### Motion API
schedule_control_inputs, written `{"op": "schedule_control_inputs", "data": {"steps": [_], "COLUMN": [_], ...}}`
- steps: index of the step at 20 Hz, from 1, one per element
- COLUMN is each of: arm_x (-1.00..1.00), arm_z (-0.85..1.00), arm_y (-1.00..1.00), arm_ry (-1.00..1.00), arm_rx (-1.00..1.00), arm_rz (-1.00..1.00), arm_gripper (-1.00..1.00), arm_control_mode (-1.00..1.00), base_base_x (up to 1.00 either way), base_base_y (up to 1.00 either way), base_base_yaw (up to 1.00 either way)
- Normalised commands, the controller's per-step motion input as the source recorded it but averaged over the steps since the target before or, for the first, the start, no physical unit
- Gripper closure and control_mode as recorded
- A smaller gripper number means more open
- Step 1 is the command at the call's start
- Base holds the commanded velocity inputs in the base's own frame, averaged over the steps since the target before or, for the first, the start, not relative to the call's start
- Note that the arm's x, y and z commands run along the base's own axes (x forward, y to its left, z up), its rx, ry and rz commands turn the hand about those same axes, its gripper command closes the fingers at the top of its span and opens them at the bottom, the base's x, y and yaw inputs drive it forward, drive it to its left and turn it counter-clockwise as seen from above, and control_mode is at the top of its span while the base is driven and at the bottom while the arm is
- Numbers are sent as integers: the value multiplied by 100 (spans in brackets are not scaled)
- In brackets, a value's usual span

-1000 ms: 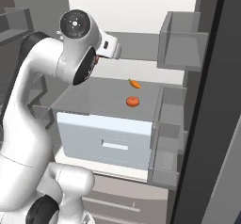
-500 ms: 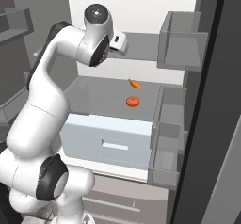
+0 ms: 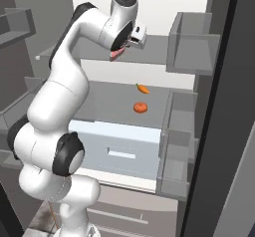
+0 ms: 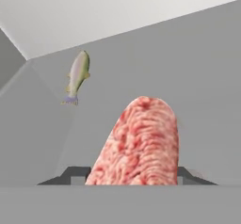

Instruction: Transport the steak and squash to the fridge. Place the steak on the rack containing meat and place the squash on the rack containing the vegetable, ensuring meats and vegetables are on different racks.

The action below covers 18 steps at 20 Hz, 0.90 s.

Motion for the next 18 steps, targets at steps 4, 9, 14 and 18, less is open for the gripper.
{"op": "schedule_control_inputs", "data": {"steps": [4,9,14,18], "arm_x": [56,67,61,64], "arm_z": [-14,-11,-16,-24], "arm_y": [-6,-9,-10,-7], "arm_ry": [0,0,0,0], "arm_rx": [0,0,0,0], "arm_rz": [4,3,3,2], "arm_gripper": [100,100,100,100], "arm_control_mode": [-100,-100,-100,-100], "base_base_x": [0,0,0,0], "base_base_y": [0,0,0,0], "base_base_yaw": [0,0,0,0]}}
